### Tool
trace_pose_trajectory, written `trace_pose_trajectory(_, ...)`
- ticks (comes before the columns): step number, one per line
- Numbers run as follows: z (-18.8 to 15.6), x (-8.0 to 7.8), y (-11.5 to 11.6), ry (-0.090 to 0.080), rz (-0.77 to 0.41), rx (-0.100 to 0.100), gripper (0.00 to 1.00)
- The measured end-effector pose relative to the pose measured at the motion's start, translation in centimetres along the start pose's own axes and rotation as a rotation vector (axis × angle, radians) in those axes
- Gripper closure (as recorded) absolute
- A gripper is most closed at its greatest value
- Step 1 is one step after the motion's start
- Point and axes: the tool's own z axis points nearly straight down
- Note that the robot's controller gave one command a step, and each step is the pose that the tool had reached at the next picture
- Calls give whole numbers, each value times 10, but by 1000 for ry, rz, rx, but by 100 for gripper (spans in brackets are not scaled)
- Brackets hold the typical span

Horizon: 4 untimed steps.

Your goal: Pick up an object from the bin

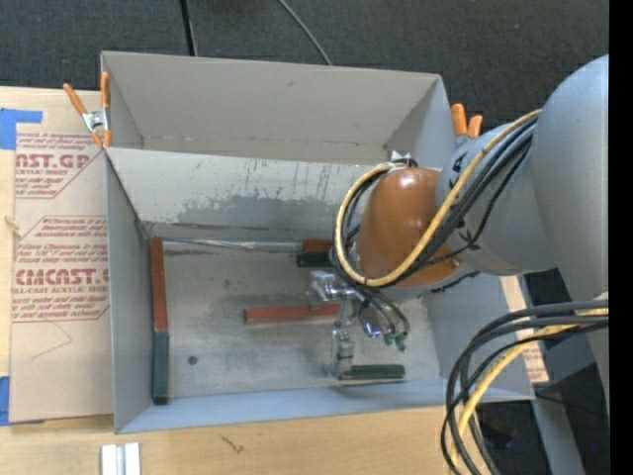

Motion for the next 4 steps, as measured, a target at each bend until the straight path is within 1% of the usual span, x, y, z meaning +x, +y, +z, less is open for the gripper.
trace_pose_trajectory(1,6,-13,60,-2,87,1,100)
trace_pose_trajectory(2,6,-13,60,-2,86,1,100)
trace_pose_trajectory(3,-107,-37,39,-2,112,0,100)
trace_pose_trajectory(4,-107,-37,39,-2,112,0,100)
